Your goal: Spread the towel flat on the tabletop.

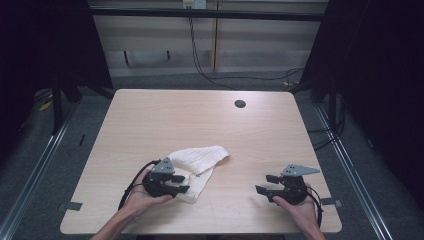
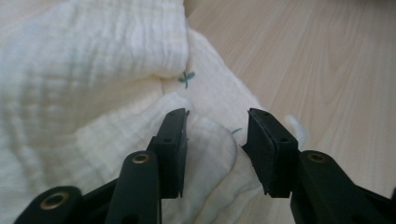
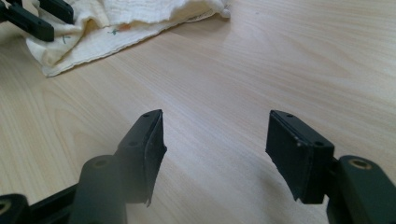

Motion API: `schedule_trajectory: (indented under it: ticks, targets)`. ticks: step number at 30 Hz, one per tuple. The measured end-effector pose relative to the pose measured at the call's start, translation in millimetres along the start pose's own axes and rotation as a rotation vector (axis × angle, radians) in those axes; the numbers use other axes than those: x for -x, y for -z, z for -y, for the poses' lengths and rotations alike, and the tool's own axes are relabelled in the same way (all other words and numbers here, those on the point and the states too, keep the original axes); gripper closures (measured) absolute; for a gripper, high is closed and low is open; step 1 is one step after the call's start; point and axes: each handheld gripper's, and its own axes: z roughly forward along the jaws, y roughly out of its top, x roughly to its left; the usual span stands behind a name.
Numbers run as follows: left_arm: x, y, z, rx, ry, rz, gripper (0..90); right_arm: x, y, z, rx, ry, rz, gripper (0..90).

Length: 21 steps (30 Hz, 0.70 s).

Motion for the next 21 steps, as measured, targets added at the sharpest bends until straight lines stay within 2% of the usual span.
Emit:
schedule_trajectory:
  ticks: [2, 3, 4, 6, 7, 11, 12, 13, 14, 16, 18, 20, 21]
  targets:
    - [2.2, -5.9, 1.5, -0.016, -0.014, -0.014, 61.8, -0.5, -2.7, -1.2, -0.012, 0.006, 0.001, 37.1]
    - [2.2, -4.3, 0.2, -0.015, -0.023, -0.026, 68.5, -0.4, -3.8, -2.2, -0.011, 0.020, 0.001, 36.9]
    - [1.5, -2.7, -1.2, 0.002, -0.012, 0.000, 74.5, -1.0, -3.9, -3.5, -0.012, 0.021, -0.003, 36.9]
    - [-1.0, 2.7, -3.3, 0.034, 0.005, 0.012, 81.8, -2.3, -4.4, -6.3, -0.010, 0.037, 0.003, 37.5]
    - [-2.8, 5.6, -3.7, 0.043, 0.016, 0.026, 82.9, -2.5, -4.7, -7.8, -0.005, 0.041, -0.002, 38.0]
    - [-7.0, 18.1, -3.7, 0.090, 0.034, 0.003, 85.3, -5.0, -9.3, -11.9, -0.006, 0.038, -0.008, 39.5]
    - [-8.4, 22.3, -4.2, 0.109, 0.060, 0.032, 85.6, -6.8, -9.8, -12.0, -0.005, 0.043, -0.020, 39.9]
    - [-9.5, 26.6, -5.3, 0.125, 0.067, 0.052, 85.6, -9.2, -9.8, -12.4, -0.006, 0.047, -0.027, 40.2]
    - [-9.7, 31.2, -6.6, 0.138, 0.061, 0.051, 85.3, -11.1, -10.3, -13.2, -0.008, 0.054, -0.029, 40.2]
    - [-11.8, 40.4, -7.6, 0.170, 0.065, 0.032, 85.0, -12.4, -12.2, -14.1, -0.009, 0.060, -0.034, 40.1]
    - [-13.0, 46.6, -6.3, 0.178, 0.065, -0.003, 85.7, -12.1, -16.0, -15.1, -0.025, 0.069, -0.029, 40.0]
    - [-14.8, 53.0, -4.2, 0.187, 0.080, 0.007, 85.9, -10.9, -18.4, -17.3, -0.024, 0.062, -0.031, 40.2]
    - [-15.8, 57.4, -3.4, 0.184, 0.070, -0.013, 86.0, -10.6, -19.3, -19.2, -0.020, 0.065, -0.027, 40.5]
